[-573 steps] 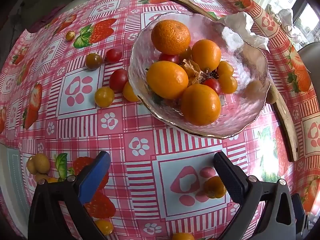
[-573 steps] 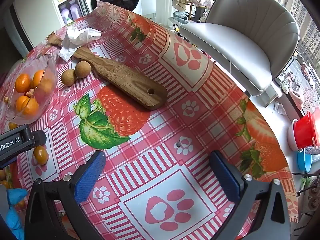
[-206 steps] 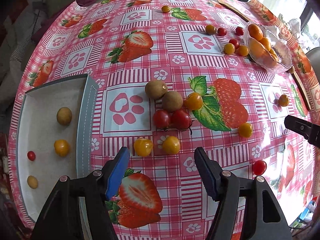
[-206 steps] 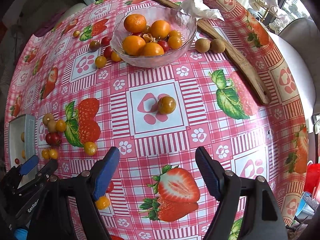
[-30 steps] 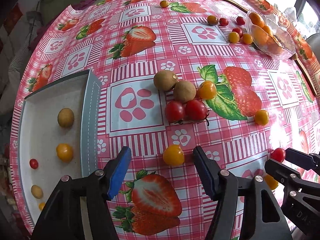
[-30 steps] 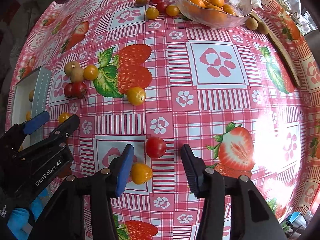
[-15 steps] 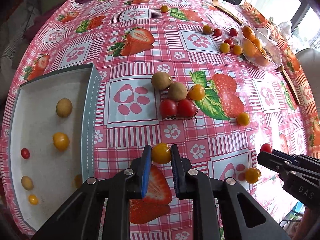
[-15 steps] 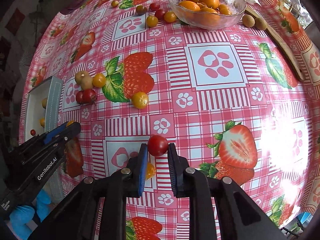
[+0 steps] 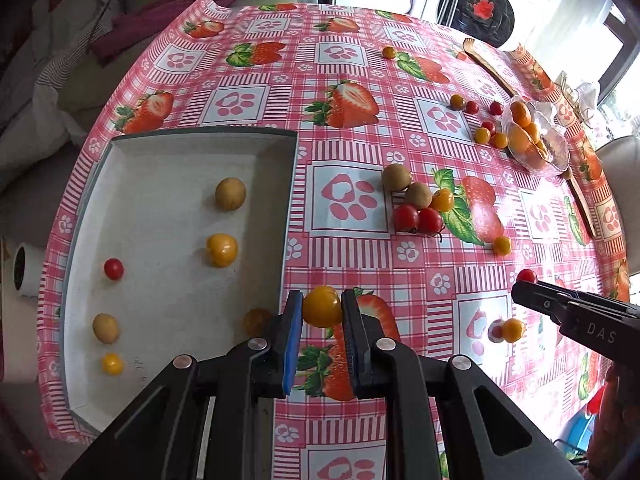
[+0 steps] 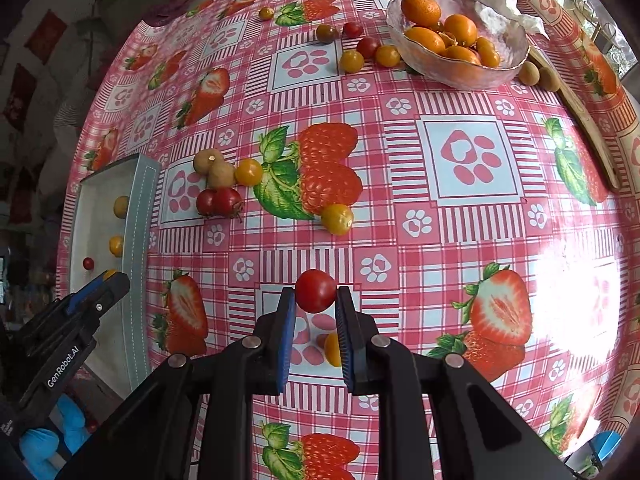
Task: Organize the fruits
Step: 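Carry both tomatoes into the white tray and open both tools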
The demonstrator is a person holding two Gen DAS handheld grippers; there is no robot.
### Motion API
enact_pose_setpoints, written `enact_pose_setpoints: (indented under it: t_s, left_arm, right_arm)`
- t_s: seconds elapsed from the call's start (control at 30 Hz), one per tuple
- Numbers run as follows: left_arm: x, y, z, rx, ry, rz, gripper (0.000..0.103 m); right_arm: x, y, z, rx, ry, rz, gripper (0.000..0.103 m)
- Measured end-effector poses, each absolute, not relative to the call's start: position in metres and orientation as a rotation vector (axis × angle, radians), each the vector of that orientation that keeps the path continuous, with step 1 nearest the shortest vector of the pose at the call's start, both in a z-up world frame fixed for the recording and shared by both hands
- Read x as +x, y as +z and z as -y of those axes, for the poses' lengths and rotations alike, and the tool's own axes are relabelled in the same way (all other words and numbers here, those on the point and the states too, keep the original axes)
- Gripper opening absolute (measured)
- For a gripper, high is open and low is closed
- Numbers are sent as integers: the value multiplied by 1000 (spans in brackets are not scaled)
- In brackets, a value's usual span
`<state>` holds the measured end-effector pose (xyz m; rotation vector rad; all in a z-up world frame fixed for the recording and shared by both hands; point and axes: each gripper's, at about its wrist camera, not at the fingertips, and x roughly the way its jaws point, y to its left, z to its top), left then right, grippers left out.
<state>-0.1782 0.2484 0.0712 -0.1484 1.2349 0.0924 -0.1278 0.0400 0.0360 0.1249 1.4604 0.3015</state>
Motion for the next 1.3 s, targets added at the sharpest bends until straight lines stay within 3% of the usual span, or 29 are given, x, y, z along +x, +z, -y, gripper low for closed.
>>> enact_pose_setpoints:
  t_s: [0.57, 1.3]
  left_arm:
    - [-242, 57, -337, -256, 294, -1246, 21]
    - [-265, 22, -360, -285, 347, -1280, 21]
  right_arm:
    - [-136, 47, -174, -17, 573, -1465, 22]
    - [-144, 3, -289, -205, 719, -1567, 22]
